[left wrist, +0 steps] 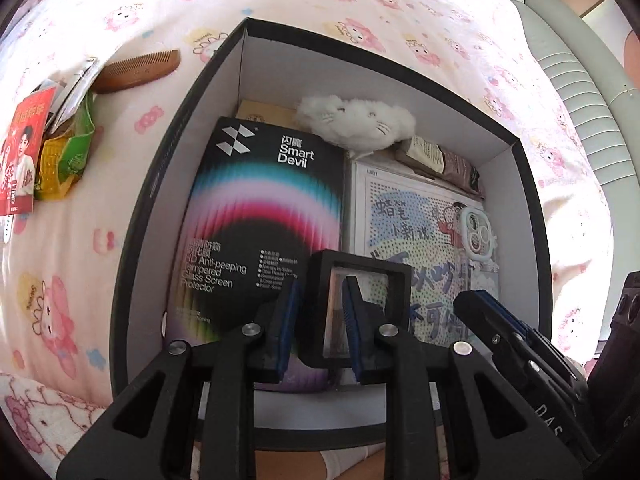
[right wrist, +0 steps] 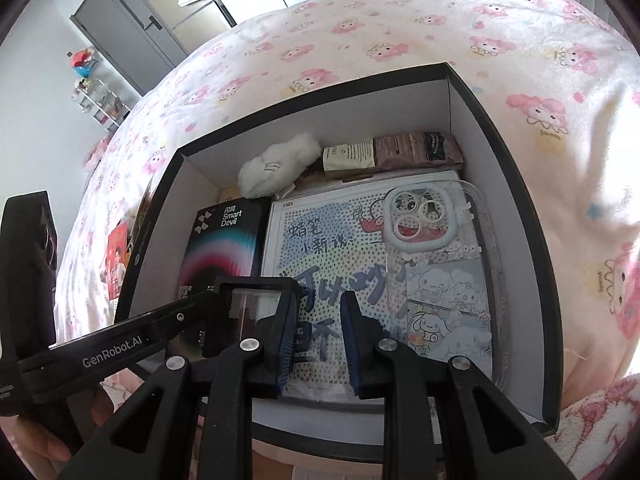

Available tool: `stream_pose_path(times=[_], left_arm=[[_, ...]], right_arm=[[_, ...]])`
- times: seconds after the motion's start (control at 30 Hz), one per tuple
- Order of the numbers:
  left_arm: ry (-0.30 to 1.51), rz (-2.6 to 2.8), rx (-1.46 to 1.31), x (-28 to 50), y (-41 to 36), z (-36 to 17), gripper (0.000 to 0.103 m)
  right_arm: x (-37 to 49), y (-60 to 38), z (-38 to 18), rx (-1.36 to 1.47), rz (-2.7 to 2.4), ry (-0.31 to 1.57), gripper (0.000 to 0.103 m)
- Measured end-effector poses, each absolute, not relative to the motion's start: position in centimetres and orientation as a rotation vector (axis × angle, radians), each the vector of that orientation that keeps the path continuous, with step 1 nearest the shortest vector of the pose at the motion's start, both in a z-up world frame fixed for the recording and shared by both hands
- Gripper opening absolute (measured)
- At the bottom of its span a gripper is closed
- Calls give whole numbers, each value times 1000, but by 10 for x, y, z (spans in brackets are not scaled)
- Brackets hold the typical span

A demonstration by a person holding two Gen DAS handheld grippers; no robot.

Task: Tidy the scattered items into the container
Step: 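Carry the photo frame with the left tool into the open black box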

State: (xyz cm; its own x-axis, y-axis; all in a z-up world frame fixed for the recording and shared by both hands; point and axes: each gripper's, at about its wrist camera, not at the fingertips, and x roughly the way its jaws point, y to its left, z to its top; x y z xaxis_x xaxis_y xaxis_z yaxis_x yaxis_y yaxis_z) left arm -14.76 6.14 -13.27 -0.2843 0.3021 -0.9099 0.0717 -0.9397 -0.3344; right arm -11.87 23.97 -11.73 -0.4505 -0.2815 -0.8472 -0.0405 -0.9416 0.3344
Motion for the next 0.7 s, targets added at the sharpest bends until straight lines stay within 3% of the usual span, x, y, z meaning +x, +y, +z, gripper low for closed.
stream_pose_path(times=[0.23, 0.37, 0.7], left_arm=[[-469, 2310, -1812, -158, 75, -142, 21], [-562, 2189, -1770, -159, 80, -142, 24], [-525, 2176, -1741, -157, 79, -142, 23]], right_arm=[[-122, 238, -122, 1572, -2534, -463, 20], [-120, 246, -116, 1551, -2571, -467, 20], [-124, 242, -122, 1563, -2563, -443, 20]])
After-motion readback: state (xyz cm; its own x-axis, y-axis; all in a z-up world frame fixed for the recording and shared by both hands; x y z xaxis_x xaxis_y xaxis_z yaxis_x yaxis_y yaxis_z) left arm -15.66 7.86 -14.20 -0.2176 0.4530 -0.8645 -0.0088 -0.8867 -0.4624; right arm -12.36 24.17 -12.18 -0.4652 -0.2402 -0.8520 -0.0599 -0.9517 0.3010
